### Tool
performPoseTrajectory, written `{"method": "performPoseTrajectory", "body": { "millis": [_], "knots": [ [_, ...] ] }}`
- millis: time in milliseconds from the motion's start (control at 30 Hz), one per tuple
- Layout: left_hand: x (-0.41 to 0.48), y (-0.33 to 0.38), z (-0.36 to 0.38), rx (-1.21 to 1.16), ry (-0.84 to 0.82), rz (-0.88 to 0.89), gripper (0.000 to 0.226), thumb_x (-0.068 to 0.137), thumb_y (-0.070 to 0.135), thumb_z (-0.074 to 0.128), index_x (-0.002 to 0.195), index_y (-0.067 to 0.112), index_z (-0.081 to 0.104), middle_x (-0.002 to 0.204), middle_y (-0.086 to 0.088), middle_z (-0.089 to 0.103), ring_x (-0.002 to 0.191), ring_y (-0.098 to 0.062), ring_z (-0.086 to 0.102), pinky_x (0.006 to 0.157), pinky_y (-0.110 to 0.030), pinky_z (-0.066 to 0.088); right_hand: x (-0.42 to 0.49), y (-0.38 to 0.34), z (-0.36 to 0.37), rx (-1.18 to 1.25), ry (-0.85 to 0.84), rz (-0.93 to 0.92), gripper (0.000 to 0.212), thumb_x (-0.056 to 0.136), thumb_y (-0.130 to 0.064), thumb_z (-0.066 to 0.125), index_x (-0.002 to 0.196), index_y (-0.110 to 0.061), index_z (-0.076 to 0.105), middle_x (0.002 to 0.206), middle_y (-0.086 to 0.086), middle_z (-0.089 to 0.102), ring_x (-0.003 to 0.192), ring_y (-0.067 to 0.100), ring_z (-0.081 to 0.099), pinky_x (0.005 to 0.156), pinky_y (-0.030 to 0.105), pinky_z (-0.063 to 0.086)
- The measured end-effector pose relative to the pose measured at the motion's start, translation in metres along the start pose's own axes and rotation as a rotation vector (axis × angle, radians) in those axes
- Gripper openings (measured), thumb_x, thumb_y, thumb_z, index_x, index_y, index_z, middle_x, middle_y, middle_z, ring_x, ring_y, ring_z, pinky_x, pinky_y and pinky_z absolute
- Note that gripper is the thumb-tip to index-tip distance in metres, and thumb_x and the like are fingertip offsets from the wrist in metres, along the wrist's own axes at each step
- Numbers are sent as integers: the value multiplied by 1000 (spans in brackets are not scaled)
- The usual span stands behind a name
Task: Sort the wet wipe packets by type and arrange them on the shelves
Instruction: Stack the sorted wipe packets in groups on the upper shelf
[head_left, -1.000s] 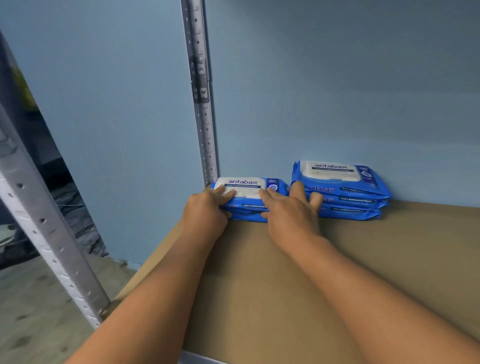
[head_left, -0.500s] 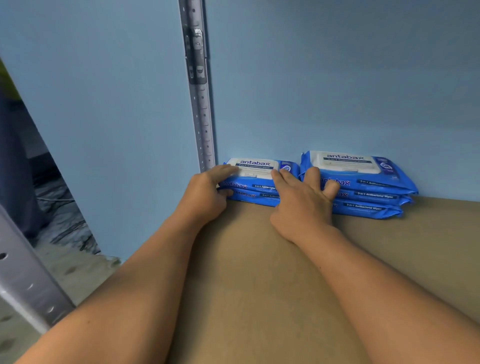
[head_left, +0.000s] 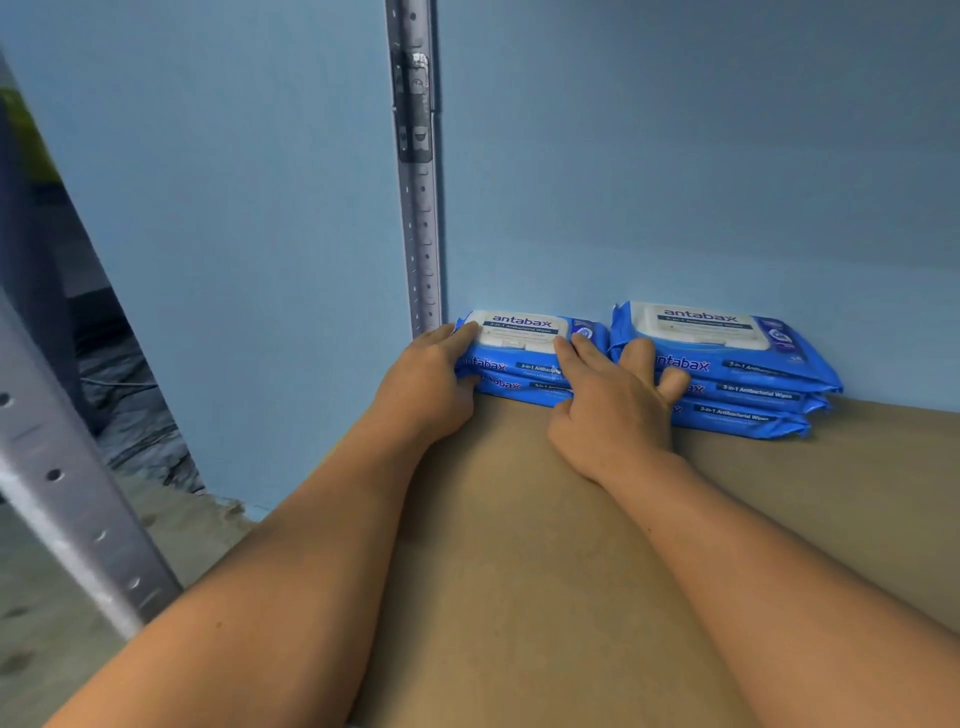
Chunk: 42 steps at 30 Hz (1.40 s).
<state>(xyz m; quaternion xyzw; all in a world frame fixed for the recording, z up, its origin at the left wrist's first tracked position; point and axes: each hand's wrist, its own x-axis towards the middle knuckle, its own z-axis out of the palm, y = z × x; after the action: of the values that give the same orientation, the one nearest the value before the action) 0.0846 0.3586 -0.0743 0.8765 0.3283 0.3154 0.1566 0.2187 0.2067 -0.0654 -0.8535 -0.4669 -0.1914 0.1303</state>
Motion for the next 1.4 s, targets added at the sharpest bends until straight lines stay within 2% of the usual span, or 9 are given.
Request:
{"method": "performPoseTrajectory", "body": {
  "millis": [200, 333, 433, 633, 800, 1000, 1067, 1200, 1400],
  "knots": [
    [-50, 40, -22, -108, 112, 21, 58, 84, 17, 56, 142, 16, 54, 138, -2, 57, 126, -23, 51, 104, -36, 45, -41, -2, -29, 221, 66, -86, 49, 81, -23, 49, 128, -22, 64, 112, -8, 70, 105, 28, 45, 92, 43, 39],
    [-107, 63, -47, -201, -19, -14, 55, 84, 20, 56, 139, 25, 58, 141, 13, 57, 130, -6, 51, 110, -25, 40, -84, -6, -59, 286, 108, -119, 36, 72, -21, 47, 98, -14, 71, 88, -1, 69, 89, 30, 48, 78, 39, 46],
    [-156, 82, -75, -195, -66, -16, 49, 86, 15, 59, 133, 26, 61, 137, 11, 61, 129, -6, 52, 105, -15, 34, -124, -6, -84, 389, 136, -146, 41, 70, -20, 48, 100, -12, 74, 86, 1, 70, 85, 32, 52, 75, 40, 51],
    [-272, 132, -134, -369, 132, 133, 39, 74, 5, 50, 100, 19, 75, 93, 4, 67, 79, -16, 61, 66, -23, 47, -222, 2, -120, 563, 249, -115, 33, 76, -14, 50, 97, -11, 75, 82, -1, 66, 81, 25, 51, 68, 35, 49],
    [-381, 133, -113, -544, 91, -145, 30, 80, 7, 51, 96, 18, 74, 86, 7, 68, 75, -7, 61, 65, -15, 43, -316, 1, -104, 636, 195, -14, 19, 77, -15, 51, 84, -14, 69, 75, -14, 47, 78, 15, 44, 64, 28, 39],
    [-492, 61, -43, -416, -273, -657, 32, 86, 6, 57, 89, 35, 70, 83, 10, 71, 64, -6, 61, 68, -30, 54, -437, -7, -29, 700, -281, 327, 14, 78, -6, 62, 84, -17, 67, 72, -14, 51, 78, 22, 55, 66, 29, 40],
    [-513, 43, -29, -337, -454, -740, 26, 89, 12, 57, 99, 32, 69, 93, 8, 70, 71, -9, 62, 68, -22, 51, -468, -9, -10, 750, -519, 526, 13, 81, -8, 61, 85, -18, 68, 78, -4, 63, 81, 26, 62, 66, 29, 44],
    [-536, 15, -2, -212, -746, -836, 36, 87, 17, 55, 122, 21, 64, 109, -1, 69, 93, -18, 64, 68, -19, 45, -515, -8, 20, 707, -833, 751, 16, 87, -12, 60, 91, -20, 73, 91, 2, 69, 94, 24, 65, 71, 24, 39],
    [-556, -9, 43, -113, -952, -852, 44, 90, 21, 47, 132, 23, 57, 122, -3, 64, 96, -18, 61, 83, -26, 49, -543, 0, 59, 546, -1118, 749, 11, 83, -21, 54, 75, -26, 61, 80, -5, 64, 86, 20, 66, 74, 26, 49]
  ]
}}
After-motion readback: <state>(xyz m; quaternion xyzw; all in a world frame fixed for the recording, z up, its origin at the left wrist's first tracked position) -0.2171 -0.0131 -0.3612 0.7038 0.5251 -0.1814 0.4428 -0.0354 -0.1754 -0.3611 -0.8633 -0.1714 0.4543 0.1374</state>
